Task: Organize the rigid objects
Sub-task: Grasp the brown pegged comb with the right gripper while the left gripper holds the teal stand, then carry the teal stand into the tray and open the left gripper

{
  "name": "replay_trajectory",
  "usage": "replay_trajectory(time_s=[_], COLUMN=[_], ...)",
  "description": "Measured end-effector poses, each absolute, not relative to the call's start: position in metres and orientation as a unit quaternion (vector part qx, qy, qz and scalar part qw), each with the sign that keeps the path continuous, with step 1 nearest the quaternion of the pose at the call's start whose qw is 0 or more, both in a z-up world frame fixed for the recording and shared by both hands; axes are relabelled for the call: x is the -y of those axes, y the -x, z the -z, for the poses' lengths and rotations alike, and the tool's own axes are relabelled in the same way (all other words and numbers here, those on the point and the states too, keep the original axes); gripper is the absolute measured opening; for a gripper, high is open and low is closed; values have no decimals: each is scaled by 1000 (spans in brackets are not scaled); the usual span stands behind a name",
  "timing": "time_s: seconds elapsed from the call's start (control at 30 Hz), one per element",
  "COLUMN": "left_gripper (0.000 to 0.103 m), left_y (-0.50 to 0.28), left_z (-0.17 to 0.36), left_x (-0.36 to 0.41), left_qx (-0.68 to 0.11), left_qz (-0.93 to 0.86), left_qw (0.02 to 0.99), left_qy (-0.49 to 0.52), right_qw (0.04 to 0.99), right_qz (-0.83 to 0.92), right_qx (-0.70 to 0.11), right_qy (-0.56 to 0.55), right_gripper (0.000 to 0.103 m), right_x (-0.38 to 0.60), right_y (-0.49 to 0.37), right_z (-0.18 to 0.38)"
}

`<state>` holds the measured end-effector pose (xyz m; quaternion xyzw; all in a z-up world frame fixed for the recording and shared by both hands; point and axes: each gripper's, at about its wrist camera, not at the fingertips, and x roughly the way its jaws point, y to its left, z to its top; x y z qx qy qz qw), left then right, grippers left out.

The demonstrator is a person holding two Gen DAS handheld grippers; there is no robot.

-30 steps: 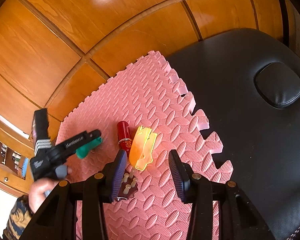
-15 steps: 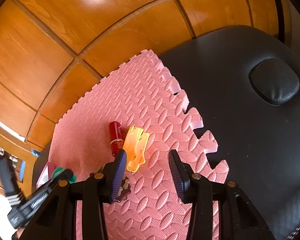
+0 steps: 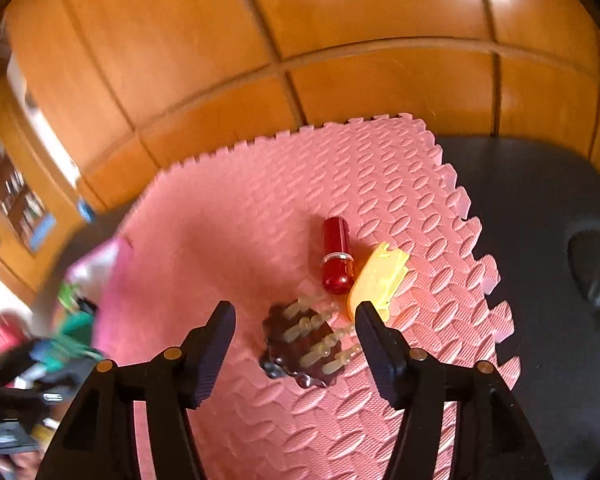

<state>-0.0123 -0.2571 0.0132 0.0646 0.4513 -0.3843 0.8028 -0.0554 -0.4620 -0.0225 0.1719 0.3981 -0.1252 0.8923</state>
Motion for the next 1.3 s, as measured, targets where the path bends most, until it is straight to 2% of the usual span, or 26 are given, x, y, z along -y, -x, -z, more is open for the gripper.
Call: replay_trajectory(time_s=[0.17,0.23,0.53,0.87,1.3], left_gripper=[65,65,65,65,65], left_y=[21,25,35,41,3], left_z=[-12,-13,-13,-16,-16], left_x=[241,234,208,177,72], left_qx=[-435,-424,-390,-387,-415], left_qz=[384,382,374,379,270], left_qw=[811,818,837,838,869], left_qy=[-72,-75,-87,-71,-6], right_qw=[884,879,880,881,882], right_qz=[140,148,148,154,155], right_qx=[-434,-447,-444,-442,-442], right_qy=[-103,-69,-73,-67,-61], right_gripper=[63,44,44,44,44], right_x=[448,443,444,442,440], right_y=[42,39,43,42,43], right_z=[41,48,47,48,47])
